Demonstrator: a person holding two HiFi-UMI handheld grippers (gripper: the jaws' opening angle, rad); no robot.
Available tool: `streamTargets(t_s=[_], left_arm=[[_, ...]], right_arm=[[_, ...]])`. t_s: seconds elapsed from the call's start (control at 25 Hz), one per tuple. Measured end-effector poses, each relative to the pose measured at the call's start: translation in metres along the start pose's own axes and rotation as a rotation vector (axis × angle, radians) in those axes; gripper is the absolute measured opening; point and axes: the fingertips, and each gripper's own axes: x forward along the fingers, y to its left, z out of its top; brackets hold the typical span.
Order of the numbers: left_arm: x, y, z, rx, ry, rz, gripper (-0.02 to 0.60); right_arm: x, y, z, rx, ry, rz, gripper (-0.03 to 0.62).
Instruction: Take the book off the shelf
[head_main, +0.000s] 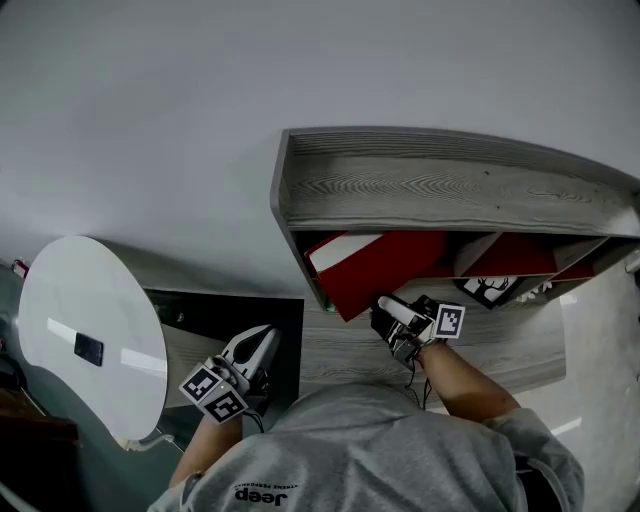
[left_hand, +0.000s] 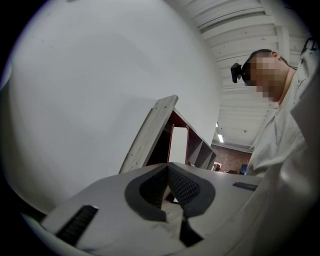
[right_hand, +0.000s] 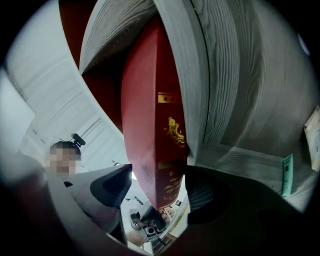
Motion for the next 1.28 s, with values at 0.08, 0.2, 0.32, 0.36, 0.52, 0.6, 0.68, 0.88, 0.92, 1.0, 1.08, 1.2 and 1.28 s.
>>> streamTargets(t_s=[0.08,0.2,0.32,0.36,0.52,0.6,0.68,0.88,0.92,1.0,1.08,1.2,1.28], left_arm=[[-0.002,0.002,0.0,-0.001,0.005,0.003,0.012],[-0.005,0.004,-0.001,-0.006,0.011,0.006,0.012],[-0.007,0.007,-0.003,-0.014,0.019,0.01,0.013],[-0.008,0.007,-0.004,-0.016,0.021,0.011,0.012],[-0.01,0.007,-0.004,-0.015,0.026,0.006,0.012],[-0.013,0.008,-0.004,-0.013,0.027,0.006,0.013],[-0.016,0.01,-0.003,-0.015,0.026,0.006,0.012],[-0.021,0.012,-0.004,-0.022,0.026,-0.014,0.012],[-0.022,0.011,-0.004,-0.022,0.028,-0.021,0.012],[-0.023,0.009,-0.003,-0.02,0.029,-0.038,0.013],[-0.025,0.008,-0.002,-0.017,0.031,-0.055,0.014],[-0.028,0.007,-0.002,-0.015,0.038,-0.08,0.013],[-0.031,0.005,-0.002,-0.012,0.043,-0.1,0.013]], right_arm=[[0.005,0.0,0.0,0.014,-0.005,0.024,0.353],[0.012,-0.002,0.0,0.029,-0.014,0.053,0.353],[0.019,-0.002,-0.001,0.056,-0.025,0.1,0.35],[0.021,-0.001,-0.001,0.067,-0.031,0.121,0.344],[0.021,0.004,-0.001,0.097,-0.07,0.182,0.276],[0.018,0.005,-0.005,0.09,-0.067,0.174,0.279],[0.014,0.008,-0.011,0.079,-0.055,0.161,0.281],[0.006,0.014,-0.034,0.026,-0.021,0.105,0.275],[0.005,0.015,-0.038,0.013,-0.018,0.091,0.275],[0.003,0.017,-0.044,-0.012,-0.018,0.067,0.272],[0.001,0.022,-0.049,-0.035,-0.023,0.048,0.27],[-0.007,0.028,-0.058,-0.06,-0.035,0.013,0.27],[-0.015,0.032,-0.064,-0.076,-0.048,-0.013,0.27]])
